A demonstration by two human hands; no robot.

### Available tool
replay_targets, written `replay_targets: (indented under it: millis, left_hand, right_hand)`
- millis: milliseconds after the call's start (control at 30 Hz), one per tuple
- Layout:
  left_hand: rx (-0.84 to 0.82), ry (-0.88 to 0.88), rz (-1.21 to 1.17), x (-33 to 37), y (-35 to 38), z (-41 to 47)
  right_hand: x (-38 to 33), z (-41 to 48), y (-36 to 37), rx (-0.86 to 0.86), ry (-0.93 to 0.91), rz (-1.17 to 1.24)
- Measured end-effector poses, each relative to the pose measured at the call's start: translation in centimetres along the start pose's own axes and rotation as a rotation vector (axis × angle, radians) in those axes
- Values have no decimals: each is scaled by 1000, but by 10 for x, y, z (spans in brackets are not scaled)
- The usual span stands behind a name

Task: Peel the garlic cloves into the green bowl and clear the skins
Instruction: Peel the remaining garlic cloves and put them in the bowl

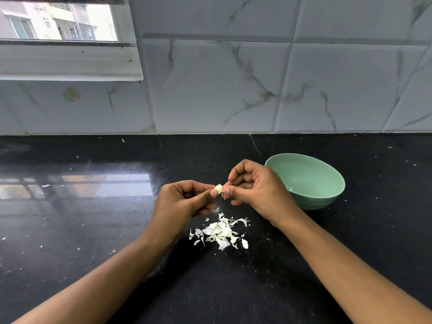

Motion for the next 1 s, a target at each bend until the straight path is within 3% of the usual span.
replay_targets:
  millis: [333,600,833,1000]
  left_hand:
    - [126,161,287,13,1,-10]
    - [168,207,306,18,-1,-13]
    - [-14,-6,-87,1,9,-6]
    - [-52,-88,-172,-4,12,-4]
  right_hand:
    - [-15,-14,7,172,-241,-273]
    - [-17,-13,8,208,-300,-307]
    - [15,-2,7,123,-39,37]
    - [10,2,0,86,-18,126]
Point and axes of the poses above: each hand's wrist, its own z-axis towards the middle knuckle, its own y-axis out of the palm, x = y × z, the point moved 8 cm from there along z, towards the middle knuckle, and after that the axes turned 13 degrees about z, right-handed, at the moved point
